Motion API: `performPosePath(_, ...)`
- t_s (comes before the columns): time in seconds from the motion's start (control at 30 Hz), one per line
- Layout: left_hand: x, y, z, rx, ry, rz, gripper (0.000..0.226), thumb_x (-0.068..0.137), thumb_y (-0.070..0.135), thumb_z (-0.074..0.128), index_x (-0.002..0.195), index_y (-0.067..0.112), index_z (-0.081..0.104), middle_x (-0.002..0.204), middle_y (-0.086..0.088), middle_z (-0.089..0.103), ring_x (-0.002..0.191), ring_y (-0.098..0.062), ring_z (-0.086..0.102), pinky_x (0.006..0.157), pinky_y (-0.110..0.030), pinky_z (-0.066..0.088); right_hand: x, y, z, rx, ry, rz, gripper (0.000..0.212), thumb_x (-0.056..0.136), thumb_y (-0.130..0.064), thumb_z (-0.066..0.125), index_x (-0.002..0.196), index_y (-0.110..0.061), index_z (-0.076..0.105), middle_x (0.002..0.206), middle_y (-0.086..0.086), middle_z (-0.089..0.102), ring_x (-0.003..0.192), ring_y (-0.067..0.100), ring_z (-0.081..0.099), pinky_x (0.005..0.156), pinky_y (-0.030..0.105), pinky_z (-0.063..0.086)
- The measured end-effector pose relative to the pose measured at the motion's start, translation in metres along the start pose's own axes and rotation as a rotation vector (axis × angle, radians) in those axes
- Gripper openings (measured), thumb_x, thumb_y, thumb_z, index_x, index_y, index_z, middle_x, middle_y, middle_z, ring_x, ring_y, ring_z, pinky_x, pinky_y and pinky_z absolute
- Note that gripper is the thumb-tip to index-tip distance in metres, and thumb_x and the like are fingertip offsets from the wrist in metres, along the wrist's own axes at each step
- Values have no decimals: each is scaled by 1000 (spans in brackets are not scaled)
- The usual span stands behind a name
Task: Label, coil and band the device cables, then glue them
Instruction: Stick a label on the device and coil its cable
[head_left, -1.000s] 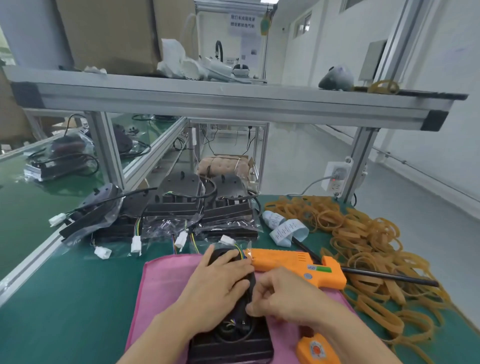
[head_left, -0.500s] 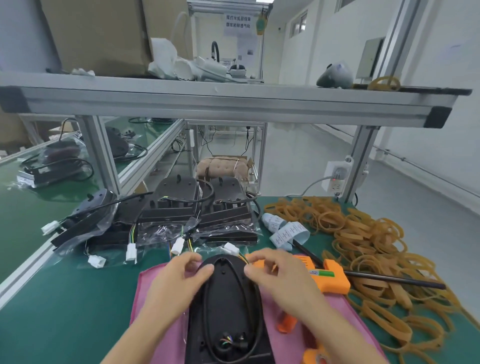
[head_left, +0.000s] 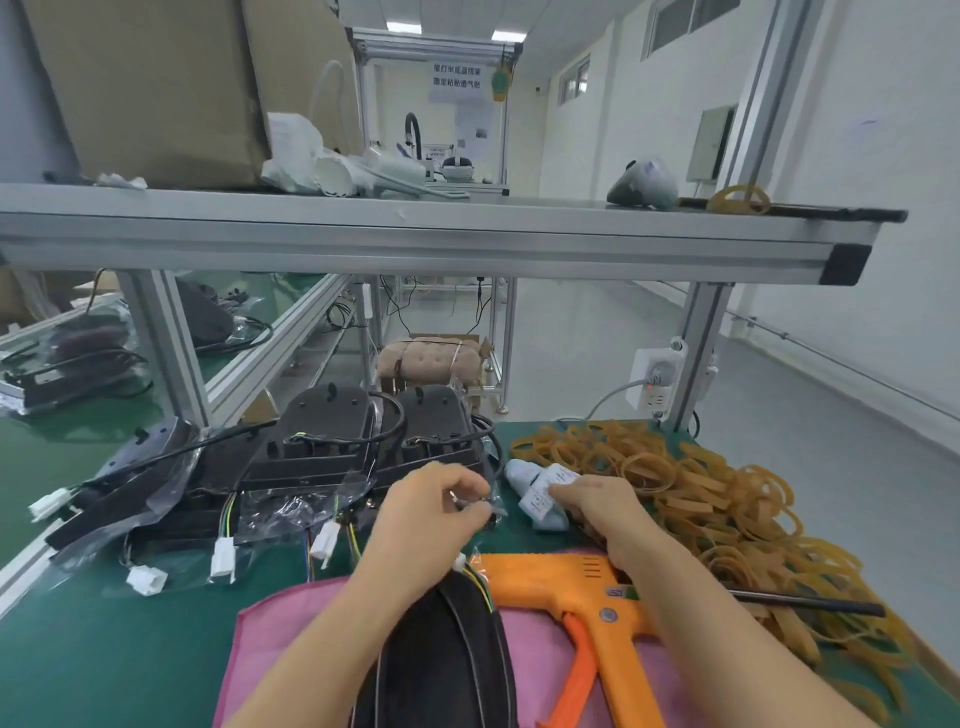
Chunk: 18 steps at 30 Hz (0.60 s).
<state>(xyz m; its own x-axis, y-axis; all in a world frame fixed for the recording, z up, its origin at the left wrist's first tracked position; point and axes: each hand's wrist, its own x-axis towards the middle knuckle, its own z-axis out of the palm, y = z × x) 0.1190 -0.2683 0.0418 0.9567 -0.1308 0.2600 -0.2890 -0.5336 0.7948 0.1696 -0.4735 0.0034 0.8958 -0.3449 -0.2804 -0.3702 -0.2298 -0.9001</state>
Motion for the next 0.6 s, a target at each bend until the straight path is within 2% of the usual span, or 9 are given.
performPosePath(0.07,14,5,14,-5,-44,30,17,82,12,70,93,25,71,76,14,60,64,4,53,62,-6,40,-5,4,-7,101,-64,-28,9,85,-8,66,91,-1,65,81,22,57,70,25,50,61,32,37)
performPosePath(0.17,32,11,41,52,-152,57,30,82,11,70,108,26,66,91,13,59,79,0,54,76,-17,46,-14,12,-22,137,-161,-90,3,89,-4,60,90,-3,58,84,24,58,75,30,53,62,36,42)
performPosePath(0.27,47,15,64,107,-272,79,54,78,12,74,128,27,57,109,10,54,88,-6,52,79,-21,42,-19,16,-35,186,-215,-143,10,94,-7,57,90,2,61,86,27,60,75,31,54,62,37,45)
performPosePath(0.37,55,16,80,115,-355,44,76,76,12,77,142,32,44,113,7,53,84,-9,52,84,-26,47,-18,15,-41,241,-270,-135,23,96,-14,55,96,6,67,96,34,65,83,34,57,83,50,50)
performPosePath(0.43,58,14,88,105,-317,5,72,75,11,76,139,32,49,112,4,58,88,-12,57,91,-34,50,-18,15,-42,287,-292,-123,24,98,-17,54,102,0,70,104,29,68,87,33,62,91,48,50)
performPosePath(0.47,58,14,90,101,-280,2,65,76,10,75,134,31,55,110,3,62,89,-13,59,91,-34,51,-18,14,-42,312,-307,-123,25,98,-18,53,103,0,70,103,27,69,86,31,64,87,45,53)
performPosePath(0.53,57,11,93,65,-198,24,46,79,10,74,120,28,67,102,4,67,77,-7,57,82,-29,53,-17,13,-43,297,-339,-127,28,99,-22,52,101,0,71,93,21,72,77,25,68,71,35,57)
performPosePath(0.57,56,9,94,41,-171,36,38,80,11,73,114,28,71,96,8,67,71,-4,54,77,-26,51,-16,14,-43,258,-348,-138,30,99,-25,52,99,-1,71,90,19,72,77,26,69,70,35,58)
performPosePath(0.6,56,8,93,25,-155,48,32,81,12,74,110,28,72,89,13,64,68,-1,52,74,-24,50,-15,16,-44,219,-351,-149,32,99,-28,52,100,-2,71,93,19,73,83,29,70,78,39,58)
